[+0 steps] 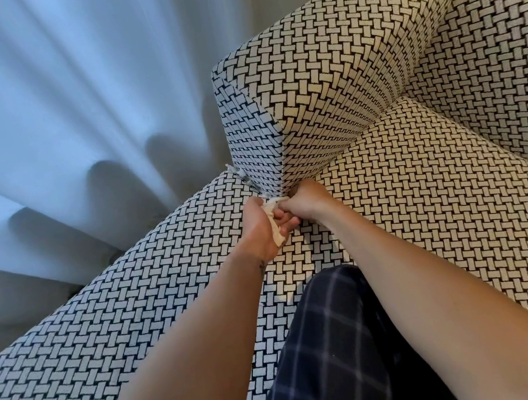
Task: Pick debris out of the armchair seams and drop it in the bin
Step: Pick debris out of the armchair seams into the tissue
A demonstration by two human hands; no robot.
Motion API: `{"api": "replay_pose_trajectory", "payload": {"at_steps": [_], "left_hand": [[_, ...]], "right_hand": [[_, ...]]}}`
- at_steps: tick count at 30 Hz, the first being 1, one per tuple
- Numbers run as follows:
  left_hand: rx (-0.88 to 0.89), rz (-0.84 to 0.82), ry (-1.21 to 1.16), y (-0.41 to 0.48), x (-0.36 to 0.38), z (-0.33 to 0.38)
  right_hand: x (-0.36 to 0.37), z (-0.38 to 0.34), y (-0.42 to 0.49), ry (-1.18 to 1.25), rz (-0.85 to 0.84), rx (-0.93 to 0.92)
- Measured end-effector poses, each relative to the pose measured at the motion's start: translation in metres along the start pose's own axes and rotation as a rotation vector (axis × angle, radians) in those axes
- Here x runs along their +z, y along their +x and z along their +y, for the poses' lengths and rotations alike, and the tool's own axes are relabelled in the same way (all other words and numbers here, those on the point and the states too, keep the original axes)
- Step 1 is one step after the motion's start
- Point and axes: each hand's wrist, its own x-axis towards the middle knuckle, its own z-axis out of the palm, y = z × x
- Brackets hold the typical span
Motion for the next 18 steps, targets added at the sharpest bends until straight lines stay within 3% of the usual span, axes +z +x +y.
{"api": "replay_pose_trajectory", "payload": {"at_steps": [2,9,18], "left_hand": [[-0.003,0.01,-0.012,0.001,0.002,0.001],[0.001,0.041,0.036,0.002,0.002,0.001],[0.058,0.059,0.103,0.0,0.003,-0.004]], "right_hand": [[-0.004,0.0,0.002,0.081,-0.047,0.042],[-0.006,-0.003,0.005,-0.003,-0.072,0.017],[0.012,0.014,-0.007,0.013,0.068,-0.085]]}}
